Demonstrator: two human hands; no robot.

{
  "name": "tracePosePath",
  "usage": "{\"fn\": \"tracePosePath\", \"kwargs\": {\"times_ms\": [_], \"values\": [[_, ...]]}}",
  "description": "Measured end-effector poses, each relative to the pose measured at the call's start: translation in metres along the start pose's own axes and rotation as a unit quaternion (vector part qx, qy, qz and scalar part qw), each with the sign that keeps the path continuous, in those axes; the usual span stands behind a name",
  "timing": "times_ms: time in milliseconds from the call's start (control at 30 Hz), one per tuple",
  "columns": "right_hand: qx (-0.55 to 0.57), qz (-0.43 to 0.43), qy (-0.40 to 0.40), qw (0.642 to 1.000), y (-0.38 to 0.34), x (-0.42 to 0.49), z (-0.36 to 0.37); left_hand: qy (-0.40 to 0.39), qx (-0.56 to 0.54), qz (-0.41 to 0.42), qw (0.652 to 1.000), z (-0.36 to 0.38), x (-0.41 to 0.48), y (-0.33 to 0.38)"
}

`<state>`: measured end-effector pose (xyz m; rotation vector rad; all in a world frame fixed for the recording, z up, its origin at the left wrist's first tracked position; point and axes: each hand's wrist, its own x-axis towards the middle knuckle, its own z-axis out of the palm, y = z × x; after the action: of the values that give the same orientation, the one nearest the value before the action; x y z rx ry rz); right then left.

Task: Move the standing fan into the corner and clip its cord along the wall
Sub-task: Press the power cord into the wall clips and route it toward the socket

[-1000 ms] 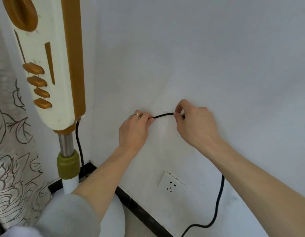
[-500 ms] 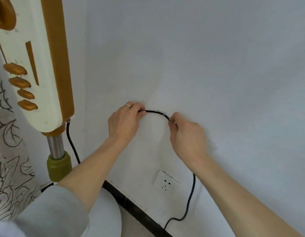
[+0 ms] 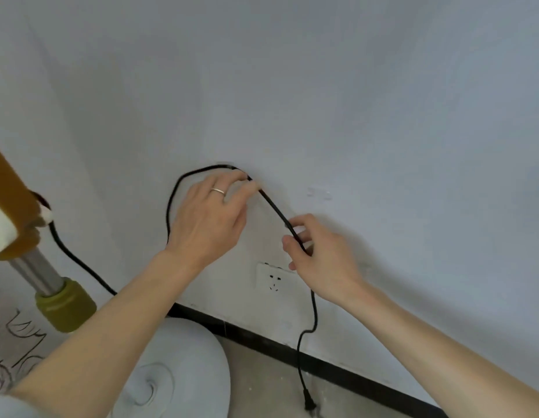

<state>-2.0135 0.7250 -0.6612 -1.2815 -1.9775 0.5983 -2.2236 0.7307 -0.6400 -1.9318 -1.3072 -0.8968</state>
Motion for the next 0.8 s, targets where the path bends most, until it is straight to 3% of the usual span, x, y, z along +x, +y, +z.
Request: {"fn": "tracePosePath", "kwargs": {"times_ms": [133, 300, 533, 800], "values": [[0.018, 0.005, 0.006, 1.0, 0.017, -0.009, -0.011, 0.003, 0.019, 0.094, 0.995, 0.008, 0.01, 0.021], [0.015, -0.007, 0.023, 1.0, 0.03, -0.017, -0.021, -0.021, 0.021, 0.148, 0.988, 0.023, 0.011, 0.035], [-0.016, -0.07, 0.181, 0.981, 0.003, 0.002, -0.054, 0.083, -0.007, -0.043, 0.996, 0.038, 0.026, 0.058], [-0.182, -0.126, 0.154, 0.963, -0.02, 0.029, -0.08, 0.125, 0.01, -0.084, 0.989, 0.048, 0.028, 0.065]]}}
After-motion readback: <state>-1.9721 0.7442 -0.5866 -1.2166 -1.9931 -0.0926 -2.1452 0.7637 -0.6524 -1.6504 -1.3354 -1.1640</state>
